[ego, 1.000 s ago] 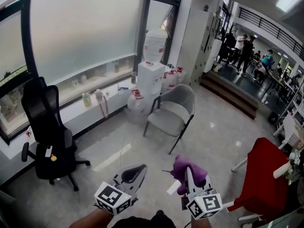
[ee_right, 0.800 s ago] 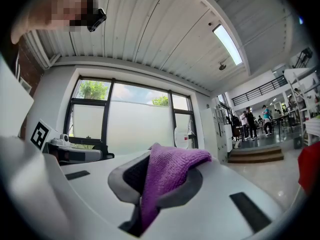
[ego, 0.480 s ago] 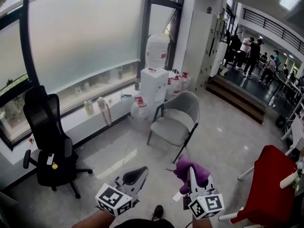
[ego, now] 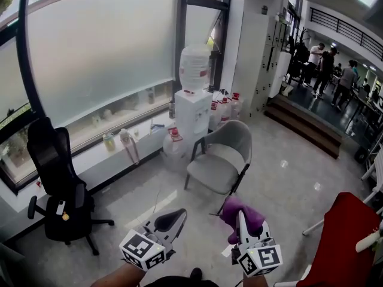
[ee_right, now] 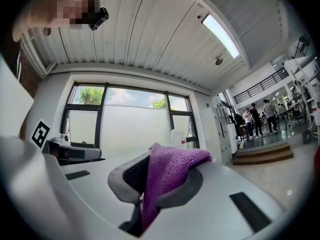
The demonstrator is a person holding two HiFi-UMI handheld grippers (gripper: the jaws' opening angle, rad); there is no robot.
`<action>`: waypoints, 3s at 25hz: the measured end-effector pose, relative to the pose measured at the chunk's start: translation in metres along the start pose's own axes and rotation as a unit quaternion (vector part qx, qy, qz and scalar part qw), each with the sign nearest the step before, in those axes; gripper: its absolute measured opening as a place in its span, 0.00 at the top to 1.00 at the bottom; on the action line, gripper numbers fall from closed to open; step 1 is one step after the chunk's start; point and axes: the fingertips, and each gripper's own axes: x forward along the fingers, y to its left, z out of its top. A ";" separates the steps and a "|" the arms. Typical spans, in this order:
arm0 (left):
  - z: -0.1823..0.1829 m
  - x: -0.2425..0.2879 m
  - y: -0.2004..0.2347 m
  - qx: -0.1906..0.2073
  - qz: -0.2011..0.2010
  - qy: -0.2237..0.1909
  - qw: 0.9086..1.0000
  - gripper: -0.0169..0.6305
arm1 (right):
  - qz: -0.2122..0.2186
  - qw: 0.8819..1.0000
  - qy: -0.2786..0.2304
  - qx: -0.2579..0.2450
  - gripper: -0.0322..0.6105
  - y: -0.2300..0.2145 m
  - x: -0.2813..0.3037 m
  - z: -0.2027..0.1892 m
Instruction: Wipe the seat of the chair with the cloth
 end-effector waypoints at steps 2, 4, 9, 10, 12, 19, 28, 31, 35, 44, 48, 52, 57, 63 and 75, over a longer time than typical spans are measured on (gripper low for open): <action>-0.001 0.020 0.002 0.001 0.002 0.002 1.000 0.97 | 0.007 1.000 -0.001 -0.007 0.91 -0.015 0.010 -0.001; -0.002 0.038 0.003 0.001 0.004 0.004 1.000 0.97 | 0.013 1.000 -0.001 -0.015 0.91 -0.029 0.017 0.000; -0.006 0.074 0.001 0.004 0.005 0.015 1.000 0.97 | 0.018 1.000 -0.001 -0.009 0.91 -0.058 0.035 0.004; -0.006 0.080 0.001 0.005 0.003 0.017 1.000 0.97 | 0.018 1.000 0.000 -0.008 0.91 -0.063 0.039 0.005; -0.006 0.092 0.001 0.005 0.000 0.021 1.000 0.97 | 0.019 1.000 0.000 -0.004 0.91 -0.072 0.046 0.004; -0.015 0.125 0.020 0.005 -0.015 0.033 0.999 0.97 | 0.006 1.000 0.006 0.000 0.91 -0.092 0.069 -0.011; -0.007 0.161 0.089 -0.006 -0.045 0.017 0.999 0.97 | -0.014 0.999 0.016 -0.031 0.91 -0.090 0.136 -0.012; 0.001 0.170 0.114 -0.005 -0.058 0.016 0.998 0.97 | -0.026 0.999 0.012 -0.035 0.91 -0.088 0.161 -0.004; 0.007 0.179 0.150 -0.004 -0.064 0.011 0.998 0.97 | -0.038 0.998 0.012 -0.039 0.91 -0.085 0.193 -0.004; 0.006 0.187 0.219 -0.012 -0.070 0.012 0.997 0.97 | -0.050 0.998 0.020 -0.042 0.91 -0.072 0.256 -0.018; 0.004 0.189 0.242 -0.019 -0.069 0.014 0.997 0.97 | -0.054 0.997 0.028 -0.039 0.91 -0.065 0.273 -0.026; 0.000 0.197 0.256 -0.024 -0.069 0.019 0.997 0.97 | -0.059 0.997 0.028 -0.039 0.91 -0.069 0.285 -0.027; -0.004 0.223 0.264 -0.027 -0.074 0.029 0.996 0.97 | -0.068 0.997 0.034 -0.029 0.91 -0.092 0.300 -0.034; -0.001 0.267 0.277 -0.016 -0.068 0.032 0.997 0.97 | -0.061 0.998 0.025 -0.018 0.91 -0.129 0.334 -0.036; 0.017 0.399 0.288 0.006 -0.079 0.024 0.997 0.97 | -0.060 0.998 -0.002 -0.017 0.91 -0.234 0.396 -0.015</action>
